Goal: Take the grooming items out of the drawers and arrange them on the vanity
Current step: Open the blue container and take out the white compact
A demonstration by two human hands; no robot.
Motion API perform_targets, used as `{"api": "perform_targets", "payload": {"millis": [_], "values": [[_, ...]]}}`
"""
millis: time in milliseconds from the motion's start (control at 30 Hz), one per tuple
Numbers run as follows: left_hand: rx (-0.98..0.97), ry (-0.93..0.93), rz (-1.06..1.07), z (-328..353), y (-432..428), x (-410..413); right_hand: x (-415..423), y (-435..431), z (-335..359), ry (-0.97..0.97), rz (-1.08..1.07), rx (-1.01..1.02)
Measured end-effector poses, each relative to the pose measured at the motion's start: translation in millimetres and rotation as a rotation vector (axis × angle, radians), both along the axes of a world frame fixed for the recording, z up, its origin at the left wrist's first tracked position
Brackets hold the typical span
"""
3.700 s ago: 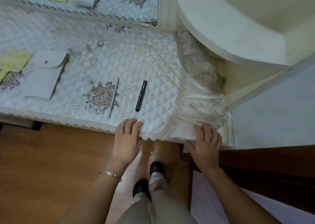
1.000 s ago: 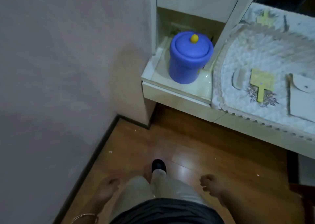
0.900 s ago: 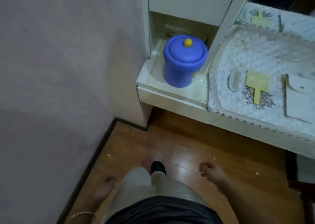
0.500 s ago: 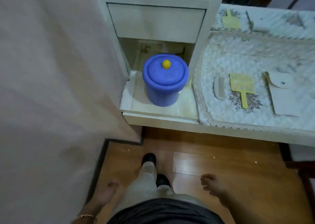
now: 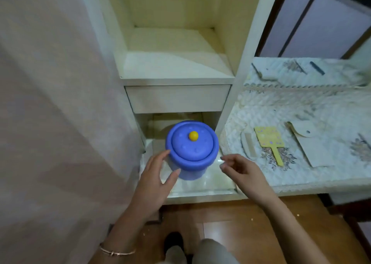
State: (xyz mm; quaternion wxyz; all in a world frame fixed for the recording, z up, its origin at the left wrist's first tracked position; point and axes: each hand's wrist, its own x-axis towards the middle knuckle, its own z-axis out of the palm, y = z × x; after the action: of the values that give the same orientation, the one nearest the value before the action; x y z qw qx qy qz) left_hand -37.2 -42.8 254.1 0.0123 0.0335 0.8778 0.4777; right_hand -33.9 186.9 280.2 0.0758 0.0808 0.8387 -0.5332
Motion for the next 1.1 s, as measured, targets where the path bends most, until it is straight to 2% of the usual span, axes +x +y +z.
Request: {"api": "perform_targets", "payload": {"millis": [100,200,300,367,533,667,800,967,1100], "values": [[-0.055,0.001,-0.017,9,7,-27,-30,-17,20,0.191,-0.028,0.053],[-0.135,-0.03,-0.064,8,9,-39,-58,-34,20,0.276,0.054,0.198],[-0.084,-0.051,-0.077,2,10,-42,-77,-47,5,0.313,0.147,0.39],[-0.04,-0.073,-0.063,-2,11,-42,-81,-51,-4,0.333,0.164,0.446],[-0.046,-0.071,-0.057,-1,9,-44,-84,-48,-12,0.373,0.185,0.412],[-0.025,-0.021,-0.052,-1,10,-42,-80,-39,-1,0.388,0.175,0.229],[-0.007,-0.048,-0.058,-3,8,-41,-67,-12,9,0.485,0.079,0.099],[-0.022,-0.1,-0.061,-3,8,-45,-50,29,-1,0.555,-0.166,0.111],[0.0,-0.121,-0.036,-7,8,-47,-45,47,-39,0.4,-0.262,0.196]]}}
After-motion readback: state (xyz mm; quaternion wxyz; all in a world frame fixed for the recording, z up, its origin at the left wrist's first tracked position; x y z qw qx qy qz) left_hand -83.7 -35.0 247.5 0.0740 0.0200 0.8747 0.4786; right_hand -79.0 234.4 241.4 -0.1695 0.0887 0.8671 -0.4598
